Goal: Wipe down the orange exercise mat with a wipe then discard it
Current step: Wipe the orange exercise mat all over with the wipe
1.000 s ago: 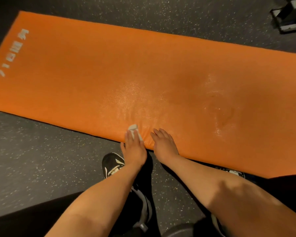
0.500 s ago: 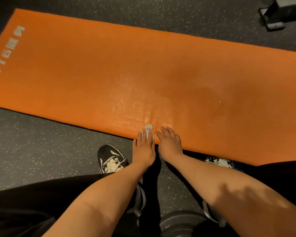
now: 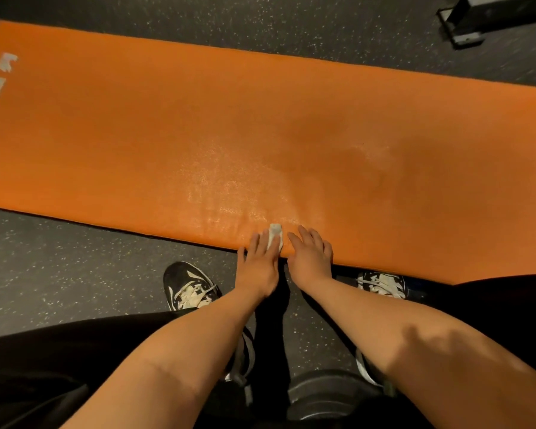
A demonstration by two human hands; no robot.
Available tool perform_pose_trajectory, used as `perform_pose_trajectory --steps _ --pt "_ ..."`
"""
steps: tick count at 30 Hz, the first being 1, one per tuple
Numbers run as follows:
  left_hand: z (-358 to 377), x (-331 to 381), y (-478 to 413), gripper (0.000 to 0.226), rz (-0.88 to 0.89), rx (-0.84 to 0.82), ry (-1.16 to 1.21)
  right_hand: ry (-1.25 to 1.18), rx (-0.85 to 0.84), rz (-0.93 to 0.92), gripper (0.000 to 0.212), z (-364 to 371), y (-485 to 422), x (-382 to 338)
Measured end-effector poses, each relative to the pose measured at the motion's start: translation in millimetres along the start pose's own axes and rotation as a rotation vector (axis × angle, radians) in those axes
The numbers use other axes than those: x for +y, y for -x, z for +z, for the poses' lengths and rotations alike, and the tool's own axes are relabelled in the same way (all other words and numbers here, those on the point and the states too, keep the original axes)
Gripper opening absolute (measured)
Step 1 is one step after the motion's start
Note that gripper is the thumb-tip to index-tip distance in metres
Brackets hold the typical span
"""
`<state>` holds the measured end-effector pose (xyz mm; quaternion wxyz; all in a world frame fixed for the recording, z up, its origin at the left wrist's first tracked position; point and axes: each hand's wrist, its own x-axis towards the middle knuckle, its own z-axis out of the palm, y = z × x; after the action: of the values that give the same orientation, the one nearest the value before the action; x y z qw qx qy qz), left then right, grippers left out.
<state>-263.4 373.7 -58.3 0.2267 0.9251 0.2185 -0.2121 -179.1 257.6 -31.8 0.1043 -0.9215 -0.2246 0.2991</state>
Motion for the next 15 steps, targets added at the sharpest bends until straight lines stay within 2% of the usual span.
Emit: perform_pose_trajectory --steps 3,5,7,11,15 --pt "-13 -25 -3 0.062 -0.193 0.047 0.012 -0.031 0.000 0.005 0.056 1 0 2" --pt "-14 -29 -3 0.060 -0.248 0.042 0.051 -0.058 -0.005 0.012 0.055 0 -1 1" --pt "-9 -17 0 0.061 -0.187 0.022 0.063 -0.071 -0.008 0.016 0.055 -2 -2 2" --pt "9 20 5 0.065 0.048 -0.069 0.057 -0.155 0.016 0.061 0.054 -5 -2 10" --pt "5 16 -1 0.059 0.167 -0.084 -0.030 -0.184 0.073 0.047 0.053 -5 -2 16"
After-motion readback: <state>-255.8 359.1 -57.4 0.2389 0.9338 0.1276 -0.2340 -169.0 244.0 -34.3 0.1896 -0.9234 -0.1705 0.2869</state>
